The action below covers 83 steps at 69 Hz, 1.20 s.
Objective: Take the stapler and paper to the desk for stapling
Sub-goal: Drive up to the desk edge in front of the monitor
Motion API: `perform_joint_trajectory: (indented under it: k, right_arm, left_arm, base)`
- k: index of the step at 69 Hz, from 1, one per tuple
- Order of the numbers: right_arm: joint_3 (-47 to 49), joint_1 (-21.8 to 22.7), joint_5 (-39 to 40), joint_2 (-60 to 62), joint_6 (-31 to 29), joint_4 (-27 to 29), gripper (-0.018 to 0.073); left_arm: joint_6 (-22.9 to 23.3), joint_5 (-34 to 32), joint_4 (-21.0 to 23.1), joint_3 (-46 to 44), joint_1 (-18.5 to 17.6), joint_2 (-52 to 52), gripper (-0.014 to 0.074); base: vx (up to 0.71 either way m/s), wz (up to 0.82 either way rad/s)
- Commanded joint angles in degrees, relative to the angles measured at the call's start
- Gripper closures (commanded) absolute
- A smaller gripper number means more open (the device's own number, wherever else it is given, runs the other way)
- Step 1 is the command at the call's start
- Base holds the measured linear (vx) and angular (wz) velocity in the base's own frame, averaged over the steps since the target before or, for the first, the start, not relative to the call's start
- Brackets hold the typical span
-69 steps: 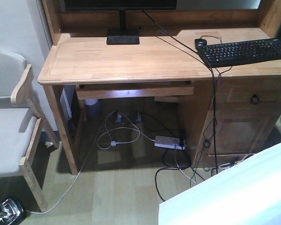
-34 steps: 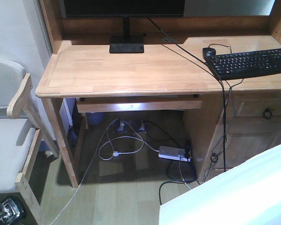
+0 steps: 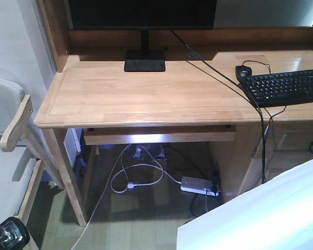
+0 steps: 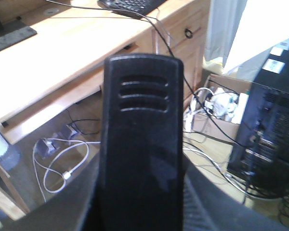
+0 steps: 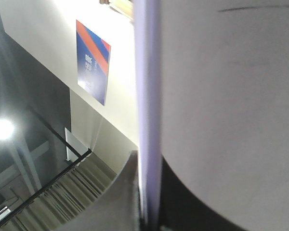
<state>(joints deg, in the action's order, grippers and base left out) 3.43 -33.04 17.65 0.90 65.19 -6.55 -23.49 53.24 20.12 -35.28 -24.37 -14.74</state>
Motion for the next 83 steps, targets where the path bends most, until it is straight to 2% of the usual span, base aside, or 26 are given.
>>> perform_joint_trajectory:
  k: [1, 83]
  right_arm:
    - [1.5, -0.1, 3.8, 0.2, -0.4, -0.5, 0.0562]
    - [1.5, -0.1, 3.8, 0.2, -0.4, -0.5, 0.0562]
  left_arm:
    - [-0.1, -6.1, 1.9, -1.8, -0.1, -0.8, 0.0603]
    - [-0.1, -6.1, 1.9, -1.8, -0.1, -0.8, 0.0603]
  base:
    - [0.21, 0.02]
    - [0.17, 0.00]
